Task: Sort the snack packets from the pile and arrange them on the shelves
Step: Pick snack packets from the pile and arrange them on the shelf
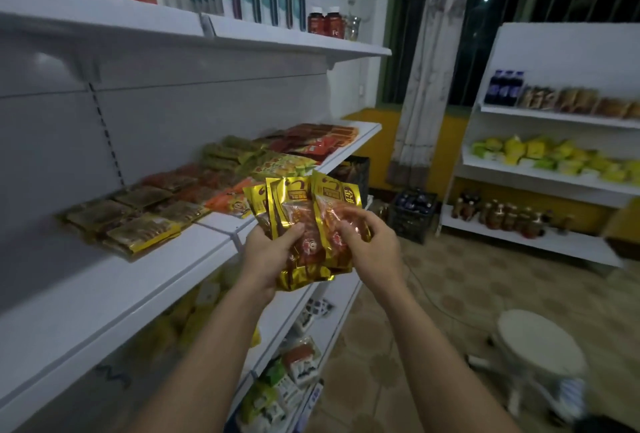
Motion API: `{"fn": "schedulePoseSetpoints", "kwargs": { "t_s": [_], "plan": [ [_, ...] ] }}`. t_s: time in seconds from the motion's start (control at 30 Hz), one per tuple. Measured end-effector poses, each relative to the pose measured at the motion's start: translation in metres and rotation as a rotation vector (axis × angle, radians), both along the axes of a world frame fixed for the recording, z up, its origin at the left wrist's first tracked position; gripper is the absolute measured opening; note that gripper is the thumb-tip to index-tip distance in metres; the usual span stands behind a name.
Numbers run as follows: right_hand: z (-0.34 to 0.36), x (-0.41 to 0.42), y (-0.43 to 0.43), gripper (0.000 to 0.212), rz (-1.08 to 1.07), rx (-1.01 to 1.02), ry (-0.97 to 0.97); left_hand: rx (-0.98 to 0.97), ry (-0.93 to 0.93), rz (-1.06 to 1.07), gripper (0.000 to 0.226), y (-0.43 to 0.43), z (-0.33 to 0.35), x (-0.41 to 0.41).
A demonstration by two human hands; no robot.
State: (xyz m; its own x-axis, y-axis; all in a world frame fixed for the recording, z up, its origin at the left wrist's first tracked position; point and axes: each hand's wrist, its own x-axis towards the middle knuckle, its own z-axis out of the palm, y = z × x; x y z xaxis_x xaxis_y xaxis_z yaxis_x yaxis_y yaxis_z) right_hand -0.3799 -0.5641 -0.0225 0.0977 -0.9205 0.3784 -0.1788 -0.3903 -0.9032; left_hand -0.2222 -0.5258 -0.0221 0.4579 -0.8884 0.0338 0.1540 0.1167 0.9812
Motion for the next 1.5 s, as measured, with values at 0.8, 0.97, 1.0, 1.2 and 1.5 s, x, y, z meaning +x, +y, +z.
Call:
{"fn": "schedulePoseSetpoints", "kwargs": {
  "t_s": [0.8,0.97,1.0,1.2,1.5],
  "plan": [
    [-0.014,-0.001,-0.314,0.057,0.152,0.047,0.155,0.031,0.081,-0.019,0.033,-0.31,-0.006,-0.001],
    [-0.007,0.034,-0.34,0.053,0.35,0.054,0.121,-0.002,0.09,0.106,0.031,-0.306,-0.008,0.027],
    [-0.005,0.045,-0.343,0.053,0.395,0.048,0.12,-0.01,0.097,0.144,0.032,-0.301,-0.008,0.035],
    [0.005,0.124,-0.328,0.054,0.689,0.035,0.02,-0.028,0.136,0.302,0.052,-0.244,0.003,0.084],
    [0.0,0.239,-0.226,0.063,1.016,-0.021,0.098,0.026,0.056,0.73,0.044,-0.105,0.005,0.147]
  ]
}}
